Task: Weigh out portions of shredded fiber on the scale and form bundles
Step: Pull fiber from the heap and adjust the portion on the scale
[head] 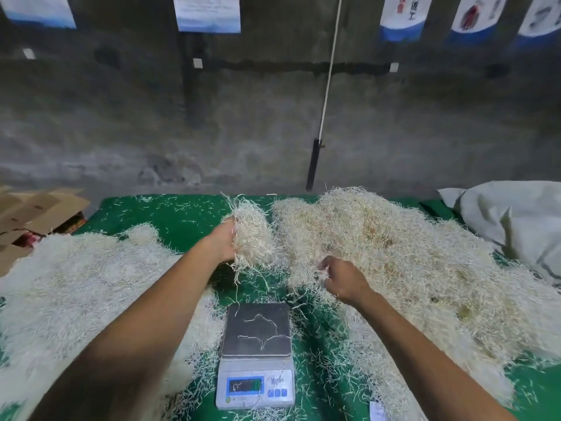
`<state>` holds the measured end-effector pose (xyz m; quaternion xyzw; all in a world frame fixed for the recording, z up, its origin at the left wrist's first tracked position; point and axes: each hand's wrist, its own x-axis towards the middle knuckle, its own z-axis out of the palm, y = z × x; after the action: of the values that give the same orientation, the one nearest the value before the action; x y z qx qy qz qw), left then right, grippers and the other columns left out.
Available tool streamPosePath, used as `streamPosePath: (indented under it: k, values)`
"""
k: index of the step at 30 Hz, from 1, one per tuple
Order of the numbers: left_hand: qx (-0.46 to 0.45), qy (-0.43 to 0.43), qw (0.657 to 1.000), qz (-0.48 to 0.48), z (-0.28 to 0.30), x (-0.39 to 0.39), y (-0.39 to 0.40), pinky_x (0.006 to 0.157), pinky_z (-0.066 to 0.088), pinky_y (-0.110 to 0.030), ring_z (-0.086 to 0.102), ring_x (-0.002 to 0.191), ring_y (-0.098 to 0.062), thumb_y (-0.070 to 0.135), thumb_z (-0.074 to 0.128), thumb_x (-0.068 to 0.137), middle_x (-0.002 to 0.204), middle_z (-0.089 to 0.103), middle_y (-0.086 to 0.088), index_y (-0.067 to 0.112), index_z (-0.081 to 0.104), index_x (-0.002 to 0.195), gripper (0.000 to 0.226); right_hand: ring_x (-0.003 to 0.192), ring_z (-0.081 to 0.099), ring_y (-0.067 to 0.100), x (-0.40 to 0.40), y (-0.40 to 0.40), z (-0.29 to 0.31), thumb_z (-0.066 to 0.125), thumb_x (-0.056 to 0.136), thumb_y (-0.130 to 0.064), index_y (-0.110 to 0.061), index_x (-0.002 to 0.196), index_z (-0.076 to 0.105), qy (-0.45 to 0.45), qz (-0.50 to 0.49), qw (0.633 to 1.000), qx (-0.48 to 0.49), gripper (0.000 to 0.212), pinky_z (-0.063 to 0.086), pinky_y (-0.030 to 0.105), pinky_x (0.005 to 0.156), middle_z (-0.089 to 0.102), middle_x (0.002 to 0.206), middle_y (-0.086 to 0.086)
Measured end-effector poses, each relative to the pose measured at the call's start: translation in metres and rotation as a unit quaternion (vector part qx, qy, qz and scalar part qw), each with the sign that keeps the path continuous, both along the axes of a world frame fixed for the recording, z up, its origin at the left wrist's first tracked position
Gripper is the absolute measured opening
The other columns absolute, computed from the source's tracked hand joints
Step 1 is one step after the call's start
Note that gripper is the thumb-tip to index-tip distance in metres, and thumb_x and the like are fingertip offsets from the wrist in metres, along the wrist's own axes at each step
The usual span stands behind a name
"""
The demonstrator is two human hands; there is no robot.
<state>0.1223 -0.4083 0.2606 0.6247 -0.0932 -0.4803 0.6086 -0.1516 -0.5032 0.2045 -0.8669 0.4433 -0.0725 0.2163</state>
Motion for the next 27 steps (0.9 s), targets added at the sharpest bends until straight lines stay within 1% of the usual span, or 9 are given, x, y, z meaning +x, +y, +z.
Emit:
streamPosePath:
  k: [3, 6, 9, 11, 15, 17, 21, 22, 27]
  values:
    - [-0.038, 0.049, 0.998, -0.013, 0.005, -0.020, -0.005, 0.097, 0.055, -0.051, 0.055, 0.127, -0.037, 0.030, 0.047, 0.107, 0.155, 0.042, -0.016, 0.011, 0.047, 0.145, 0.043, 0.121, 0.059, 0.028, 0.002, 0.001, -0.004, 0.063, 0.098, -0.013, -0.011, 0.148, 0.042, 0.209, 0.005, 0.977, -0.052, 0.054, 0.048, 0.046, 0.108, 0.058, 0.135, 0.013]
    - [-0.048, 0.063, 0.997, -0.027, -0.003, -0.033, -0.011, 0.103, 0.051, -0.048, 0.053, 0.132, -0.035, 0.042, 0.050, 0.105, 0.153, 0.047, -0.013, 0.010, 0.043, 0.151, 0.056, 0.121, 0.060, 0.028, 0.013, 0.000, 0.012, 0.065, 0.095, -0.007, -0.008, 0.144, 0.049, 0.299, 0.033, 0.953, -0.038, 0.052, 0.050, 0.045, 0.107, 0.059, 0.136, 0.011]
    - [-0.012, 0.048, 0.995, -0.091, -0.023, -0.034, -0.011, 0.117, 0.033, -0.058, 0.040, 0.143, -0.041, 0.056, 0.058, 0.095, 0.159, 0.037, -0.018, 0.014, 0.033, 0.157, 0.079, 0.130, 0.056, 0.031, 0.026, 0.002, 0.028, 0.068, 0.091, 0.000, -0.011, 0.147, 0.052, 0.214, 0.061, 0.972, 0.074, 0.059, 0.048, 0.041, 0.107, 0.052, 0.150, 0.011]
    - [-0.004, 0.052, 0.993, -0.104, -0.035, -0.037, -0.004, 0.109, 0.043, -0.058, 0.048, 0.137, -0.043, 0.053, 0.060, 0.094, 0.155, 0.041, -0.023, 0.014, 0.038, 0.153, 0.074, 0.127, 0.058, 0.032, 0.035, 0.005, 0.033, 0.056, 0.096, 0.003, -0.012, 0.142, 0.056, 0.089, 0.029, 0.993, 0.066, 0.049, 0.048, 0.043, 0.107, 0.054, 0.149, 0.014]
    - [-0.045, 0.135, 0.981, -0.132, -0.060, -0.044, 0.016, 0.089, 0.058, -0.053, 0.070, 0.108, -0.039, 0.038, 0.054, 0.093, 0.120, 0.070, -0.025, 0.005, 0.060, 0.128, 0.048, 0.096, 0.065, 0.017, 0.057, 0.033, 0.004, 0.052, 0.104, -0.046, -0.024, 0.145, 0.047, -0.226, 0.020, 0.941, 0.252, 0.046, 0.055, 0.052, 0.098, 0.059, 0.135, 0.005]
    - [-0.012, 0.054, 0.987, -0.150, -0.078, -0.040, 0.024, 0.099, 0.053, -0.051, 0.067, 0.114, -0.038, 0.024, 0.056, 0.093, 0.128, 0.063, -0.030, 0.006, 0.059, 0.127, 0.039, 0.083, 0.064, 0.009, 0.064, 0.045, -0.022, 0.057, 0.099, -0.053, -0.026, 0.157, 0.032, -0.215, 0.015, 0.925, 0.311, 0.068, 0.056, 0.046, 0.094, 0.058, 0.124, 0.000]
    - [0.066, -0.053, 0.992, -0.090, -0.108, -0.036, 0.045, 0.077, 0.061, -0.035, 0.072, 0.091, -0.022, 0.025, 0.076, 0.088, 0.114, 0.067, -0.016, 0.015, 0.066, 0.111, 0.027, 0.063, 0.060, 0.006, 0.070, 0.045, -0.067, 0.058, 0.098, -0.003, -0.012, 0.124, 0.054, -0.190, -0.040, 0.945, 0.263, 0.029, 0.059, 0.030, 0.060, 0.062, 0.091, 0.007]
    - [0.099, -0.094, 0.988, -0.072, -0.115, -0.033, 0.049, 0.082, 0.061, -0.036, 0.068, 0.094, -0.019, 0.032, 0.084, 0.080, 0.112, 0.066, -0.011, 0.021, 0.069, 0.104, 0.030, 0.059, 0.056, 0.008, 0.071, 0.043, -0.071, 0.056, 0.098, 0.001, -0.009, 0.139, 0.051, -0.190, -0.057, 0.948, 0.249, 0.043, 0.051, 0.024, 0.051, 0.060, 0.088, 0.008]
    - [0.132, -0.135, 0.981, 0.050, -0.132, -0.022, 0.068, 0.069, 0.053, -0.031, 0.050, 0.071, -0.013, 0.047, 0.084, 0.076, 0.095, 0.061, -0.002, 0.021, 0.071, 0.110, 0.045, 0.069, 0.057, 0.025, 0.075, 0.032, -0.076, 0.057, 0.101, -0.006, -0.011, 0.155, 0.037, -0.265, -0.113, 0.926, 0.245, 0.058, 0.054, 0.036, 0.066, 0.065, 0.100, 0.012]
